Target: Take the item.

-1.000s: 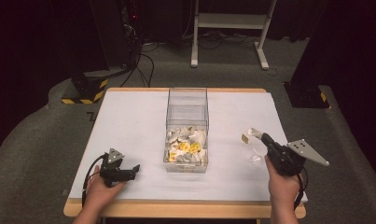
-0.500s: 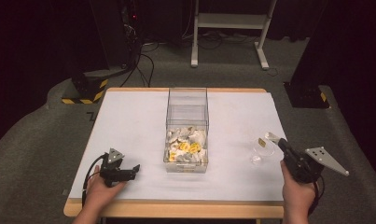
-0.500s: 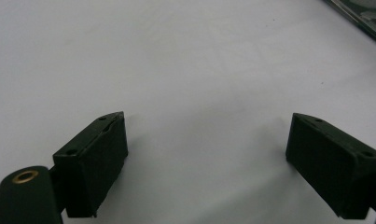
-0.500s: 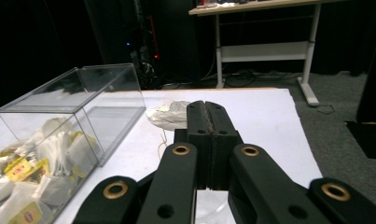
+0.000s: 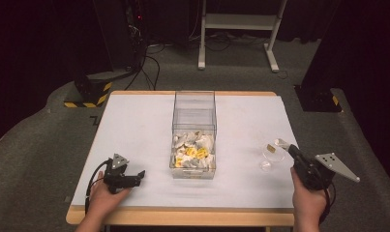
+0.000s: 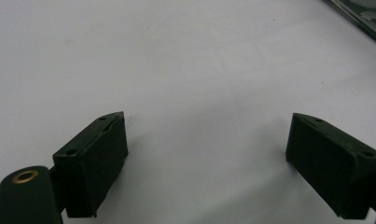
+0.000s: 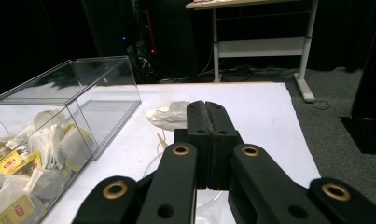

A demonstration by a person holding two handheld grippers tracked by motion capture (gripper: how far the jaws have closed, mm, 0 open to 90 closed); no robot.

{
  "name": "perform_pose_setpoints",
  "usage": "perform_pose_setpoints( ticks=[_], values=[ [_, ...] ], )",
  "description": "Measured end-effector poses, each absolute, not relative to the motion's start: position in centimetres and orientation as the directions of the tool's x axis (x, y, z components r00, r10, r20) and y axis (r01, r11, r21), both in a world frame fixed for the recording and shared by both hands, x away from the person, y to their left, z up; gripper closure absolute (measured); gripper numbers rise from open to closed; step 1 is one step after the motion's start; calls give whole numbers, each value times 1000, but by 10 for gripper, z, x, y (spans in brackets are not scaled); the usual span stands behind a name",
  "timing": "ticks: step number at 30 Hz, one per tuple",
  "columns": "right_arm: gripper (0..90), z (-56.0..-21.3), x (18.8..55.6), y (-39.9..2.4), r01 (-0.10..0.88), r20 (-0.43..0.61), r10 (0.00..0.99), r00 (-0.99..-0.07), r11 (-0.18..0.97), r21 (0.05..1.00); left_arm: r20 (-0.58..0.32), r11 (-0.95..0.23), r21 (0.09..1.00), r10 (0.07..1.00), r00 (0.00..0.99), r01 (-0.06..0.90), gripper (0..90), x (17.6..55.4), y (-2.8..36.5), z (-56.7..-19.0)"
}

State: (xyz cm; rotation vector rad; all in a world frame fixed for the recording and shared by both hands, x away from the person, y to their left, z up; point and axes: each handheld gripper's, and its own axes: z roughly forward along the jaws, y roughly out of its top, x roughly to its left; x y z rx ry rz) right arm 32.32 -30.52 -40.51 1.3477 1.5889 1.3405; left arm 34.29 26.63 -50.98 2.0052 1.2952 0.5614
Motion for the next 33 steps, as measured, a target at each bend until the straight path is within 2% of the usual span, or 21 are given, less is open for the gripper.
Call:
perform_pose_setpoints(
  ticks=[7,10,23,33],
  values=[
    [895,-408,325,-305,301,131,957,-257,-49,952,-4,-278,734,911,413,620,129,343,266,-510],
    [794,-410,328,-302,316,137,955,-263,-49,948,-4,-278,734,911,413,620,129,343,266,-510],
    [760,-412,330,-296,331,128,952,-278,-31,943,-4,-278,734,911,413,620,129,343,266,-510],
    [671,-416,335,-280,345,114,941,-318,3,938,-4,-278,734,911,413,620,129,343,266,-510]
  ],
)
